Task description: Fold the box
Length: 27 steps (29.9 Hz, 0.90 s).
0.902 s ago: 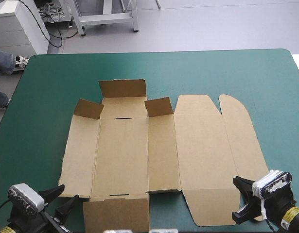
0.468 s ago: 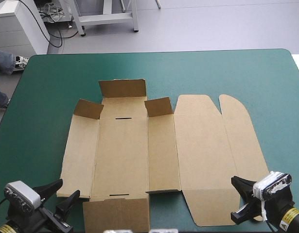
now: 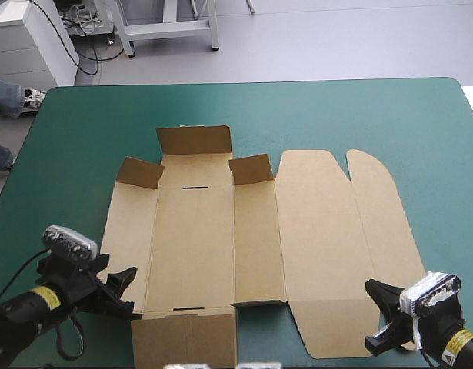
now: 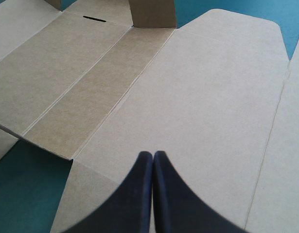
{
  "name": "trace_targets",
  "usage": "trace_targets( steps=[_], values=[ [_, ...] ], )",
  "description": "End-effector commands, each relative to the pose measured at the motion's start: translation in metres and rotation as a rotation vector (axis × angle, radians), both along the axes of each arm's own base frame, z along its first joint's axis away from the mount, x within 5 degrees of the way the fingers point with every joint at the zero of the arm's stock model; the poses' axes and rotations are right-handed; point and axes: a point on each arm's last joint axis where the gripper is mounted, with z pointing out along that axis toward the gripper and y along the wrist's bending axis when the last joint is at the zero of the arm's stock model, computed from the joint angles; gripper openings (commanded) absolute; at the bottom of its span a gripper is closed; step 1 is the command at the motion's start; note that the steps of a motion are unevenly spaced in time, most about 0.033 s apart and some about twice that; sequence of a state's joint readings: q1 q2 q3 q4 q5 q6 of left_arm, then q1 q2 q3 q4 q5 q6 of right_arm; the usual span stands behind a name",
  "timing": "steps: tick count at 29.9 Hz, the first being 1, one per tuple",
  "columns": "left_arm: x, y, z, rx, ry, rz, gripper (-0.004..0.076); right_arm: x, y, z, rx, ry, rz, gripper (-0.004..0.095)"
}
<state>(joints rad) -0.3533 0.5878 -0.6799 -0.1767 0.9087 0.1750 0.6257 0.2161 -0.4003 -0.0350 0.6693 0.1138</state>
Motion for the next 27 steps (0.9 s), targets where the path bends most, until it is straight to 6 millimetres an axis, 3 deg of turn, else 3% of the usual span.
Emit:
trace_targets(
  steps=[1,7,12,20,27],
  values=[
    [0.028,-0.011,0.015,-0.004,0.066,0.018,0.0407,0.002,0.001,0.015,0.054,-0.075,0.002,-0.002],
    [0.067,-0.021,0.021,0.072,0.224,0.066,0.0407,0.002,0.001,0.015,0.052,-0.076,0.003,-0.002],
    [0.092,-0.018,0.027,0.151,0.336,0.131,0.0403,0.002,0.001,0.015,0.052,-0.076,0.003,-0.002],
    [0.111,0.022,0.038,0.16,0.436,0.307,0.0401,0.001,0.001,0.015,0.045,-0.082,0.008,-0.002],
    [0.117,0.054,0.034,0.022,0.463,0.354,0.0401,0.001,0.001,0.015,0.043,-0.083,0.008,-0.0021]
  ],
)
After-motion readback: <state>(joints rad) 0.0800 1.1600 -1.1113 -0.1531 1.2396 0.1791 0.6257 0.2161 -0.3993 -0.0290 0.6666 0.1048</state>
